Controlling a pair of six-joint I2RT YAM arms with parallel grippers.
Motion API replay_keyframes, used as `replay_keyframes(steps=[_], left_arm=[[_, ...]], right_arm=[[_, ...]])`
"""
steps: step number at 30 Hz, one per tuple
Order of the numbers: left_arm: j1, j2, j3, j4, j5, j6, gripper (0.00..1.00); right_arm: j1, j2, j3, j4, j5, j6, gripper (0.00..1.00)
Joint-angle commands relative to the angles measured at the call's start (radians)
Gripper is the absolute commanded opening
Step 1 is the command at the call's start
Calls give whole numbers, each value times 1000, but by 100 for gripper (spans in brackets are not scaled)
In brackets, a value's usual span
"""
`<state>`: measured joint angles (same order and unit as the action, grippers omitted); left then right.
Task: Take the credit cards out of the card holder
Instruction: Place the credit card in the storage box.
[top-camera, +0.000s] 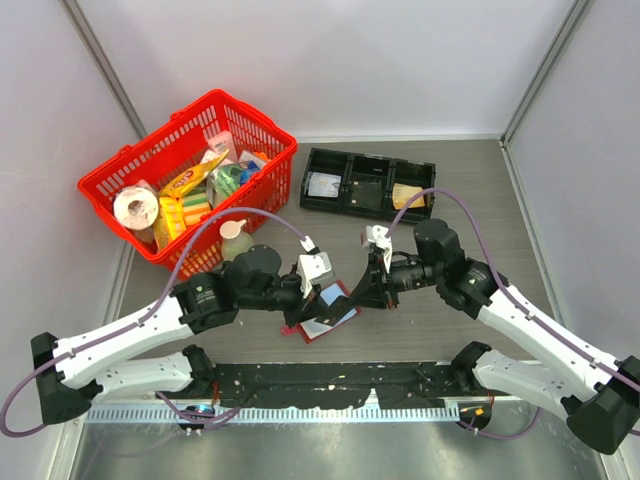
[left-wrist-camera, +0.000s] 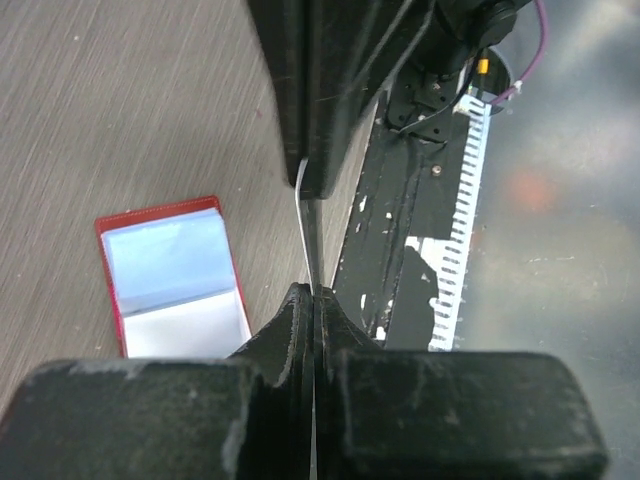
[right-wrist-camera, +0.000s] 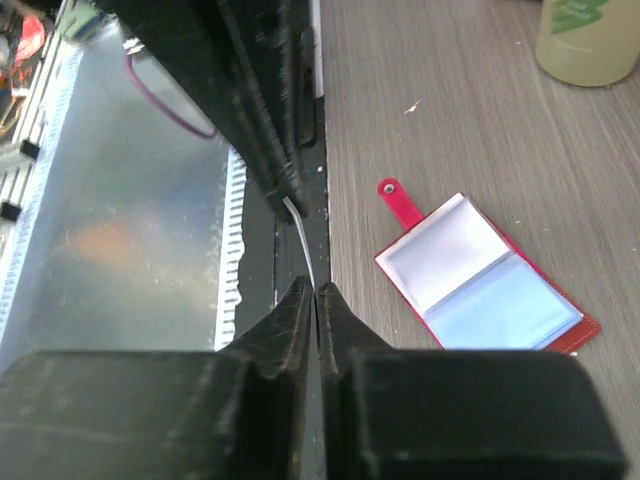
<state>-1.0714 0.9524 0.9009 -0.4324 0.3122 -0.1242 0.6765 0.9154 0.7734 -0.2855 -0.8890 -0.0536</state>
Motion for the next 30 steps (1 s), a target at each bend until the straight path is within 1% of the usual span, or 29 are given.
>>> replay_keyframes(steps=[1,4,6,8,10,11,12,13,15,17,18,19,21,25,27,28,30], left_arm=[[-1,8,52,-5,39,38,0],[2,-3,55,-3,-40,31,0],[1,-20,55,0,-138,15,0],[2,-44,49,12,-285,9,0],[5,-84,36,49,-460,9,6],[8,-104,24,76,-538,11,13],[14,-125,9,110,-617,14,24],[24,-147,-3,138,-698,18,40],[39,-185,-20,181,-775,29,73],[51,-208,-17,204,-843,35,94],[62,-213,-14,211,-881,40,100],[73,-214,-5,218,-912,47,100],[103,-215,9,244,-964,63,100],[174,-236,-8,345,-996,71,100],[244,-282,-69,401,-923,52,99],[296,-314,-110,426,-880,29,100],[361,-381,-170,475,-858,-35,99]], right_arm=[[-3,20,41,-6,-7,-31,1],[-3,42,46,-6,21,-15,1],[-5,50,52,-3,54,-3,1],[-11,60,63,-3,113,14,1],[-37,74,84,8,182,47,1],[-48,88,90,11,240,79,1],[-72,99,99,11,271,87,1],[-92,121,118,11,310,116,1],[-146,158,150,17,350,162,1],[-207,193,173,35,384,217,1],[-250,206,188,55,424,236,1],[-268,229,197,72,442,282,1],[-351,278,231,86,482,349,1],[-423,407,348,97,599,425,1],[-451,518,404,100,649,465,1],[-457,545,421,104,663,475,1],[-462,635,486,120,693,486,1]])
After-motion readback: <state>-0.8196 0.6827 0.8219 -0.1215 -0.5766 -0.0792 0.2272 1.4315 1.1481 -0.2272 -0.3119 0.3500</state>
